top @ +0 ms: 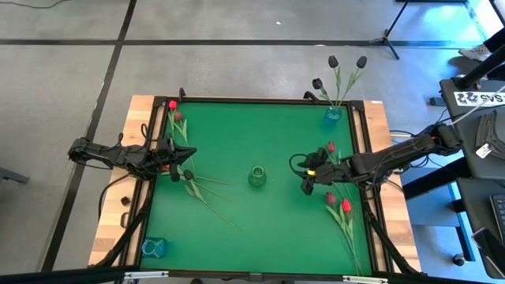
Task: Sort flowers into vase by color
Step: Put the right black flower into the top right blue vase, then put the black flower into the top right blue vase
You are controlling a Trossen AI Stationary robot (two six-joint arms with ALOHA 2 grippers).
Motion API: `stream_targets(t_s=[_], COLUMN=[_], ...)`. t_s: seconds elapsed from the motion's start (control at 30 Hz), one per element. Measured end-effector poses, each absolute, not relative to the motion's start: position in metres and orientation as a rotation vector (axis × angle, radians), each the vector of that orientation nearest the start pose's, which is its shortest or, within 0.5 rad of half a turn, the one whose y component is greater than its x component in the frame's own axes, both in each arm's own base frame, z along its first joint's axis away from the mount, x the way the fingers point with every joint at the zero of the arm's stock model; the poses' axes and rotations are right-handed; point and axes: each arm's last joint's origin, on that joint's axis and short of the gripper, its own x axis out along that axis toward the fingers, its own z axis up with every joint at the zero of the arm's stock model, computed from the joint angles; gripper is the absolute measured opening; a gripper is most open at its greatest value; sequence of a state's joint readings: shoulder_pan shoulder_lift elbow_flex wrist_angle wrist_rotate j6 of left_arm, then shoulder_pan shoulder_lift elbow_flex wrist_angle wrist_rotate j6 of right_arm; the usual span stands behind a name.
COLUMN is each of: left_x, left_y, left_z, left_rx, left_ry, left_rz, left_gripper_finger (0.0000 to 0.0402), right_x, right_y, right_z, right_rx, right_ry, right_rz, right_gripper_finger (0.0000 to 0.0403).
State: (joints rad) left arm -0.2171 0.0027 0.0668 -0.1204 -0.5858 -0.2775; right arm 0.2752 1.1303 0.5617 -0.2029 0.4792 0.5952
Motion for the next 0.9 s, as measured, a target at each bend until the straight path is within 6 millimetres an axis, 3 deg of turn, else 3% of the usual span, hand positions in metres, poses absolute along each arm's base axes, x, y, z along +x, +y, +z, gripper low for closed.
stream_targets(t_s=[0.17, 0.5, 0.67, 0.9], left_x=[0.090, 0.087, 0.099, 0.125], left_y=[-0.003, -0.006, -0.012, -0.035], left_z=[0.179, 0.208, 0.199, 0.184], left_rx=[-0.244, -0.666, -0.781, -0.795], left_ry=[-0.040, -0.358, -0.246, -0.078], left_rz=[0.368, 0.185, 0.163, 0.121], left_gripper_finger=[0.0011, 0.0011, 0.0011, 0.0011], right_x=[0.211, 0.211, 0.212, 0.212], right_y=[0.047, 0.046, 0.045, 0.045], right_z=[0.197, 0.198, 0.199, 0.199], right_rx=[0.324, 0.273, 0.227, 0.219], right_ry=[0.627, 0.609, 0.592, 0.589], right_rz=[-0.333, -0.361, -0.378, -0.382], right_gripper_finger=[0.0154, 0.0154, 0.0154, 0.0154])
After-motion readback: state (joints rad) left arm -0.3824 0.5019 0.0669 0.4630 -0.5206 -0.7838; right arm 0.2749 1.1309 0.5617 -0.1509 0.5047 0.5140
